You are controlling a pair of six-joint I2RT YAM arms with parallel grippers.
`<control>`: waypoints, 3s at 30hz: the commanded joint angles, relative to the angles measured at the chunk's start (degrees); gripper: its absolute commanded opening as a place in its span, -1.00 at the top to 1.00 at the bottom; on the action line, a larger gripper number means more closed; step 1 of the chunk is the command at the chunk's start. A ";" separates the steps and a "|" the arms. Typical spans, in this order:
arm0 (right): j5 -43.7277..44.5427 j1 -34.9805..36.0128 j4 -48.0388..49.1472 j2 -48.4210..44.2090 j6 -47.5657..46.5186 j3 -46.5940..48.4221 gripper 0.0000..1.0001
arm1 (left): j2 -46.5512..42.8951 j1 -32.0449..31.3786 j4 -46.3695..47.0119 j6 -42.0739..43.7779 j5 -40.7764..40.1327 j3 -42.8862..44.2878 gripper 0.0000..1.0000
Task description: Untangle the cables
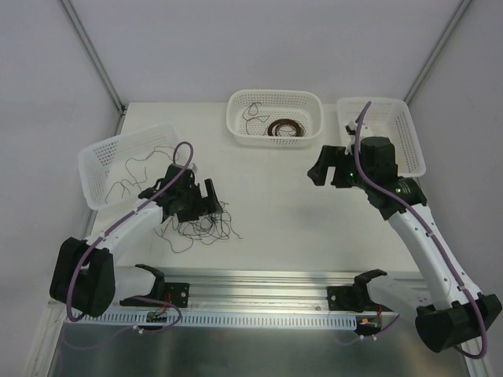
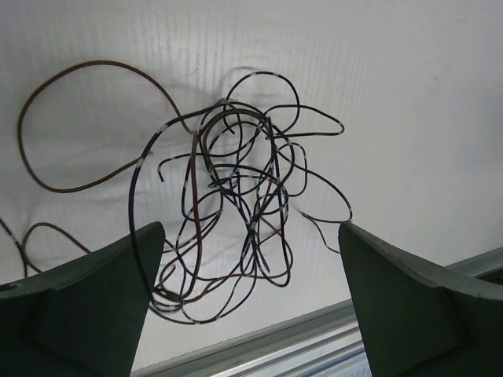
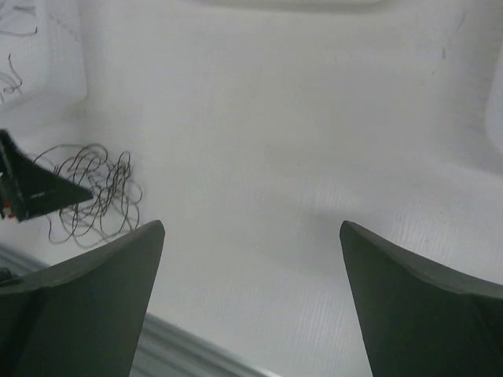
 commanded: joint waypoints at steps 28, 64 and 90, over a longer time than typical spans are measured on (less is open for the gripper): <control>-5.63 9.29 -1.96 -20.01 6.59 -18.69 -0.94 | -2.32 -17.65 -2.13 -11.62 -17.15 6.19 -0.80; -9.68 25.72 6.41 14.71 -0.80 -0.15 -0.86 | 0.50 -4.73 -10.65 -2.84 -11.01 9.00 -0.02; -9.06 25.72 3.41 15.06 -1.32 0.91 -0.86 | 19.90 -4.38 -11.46 13.09 -8.46 18.42 0.38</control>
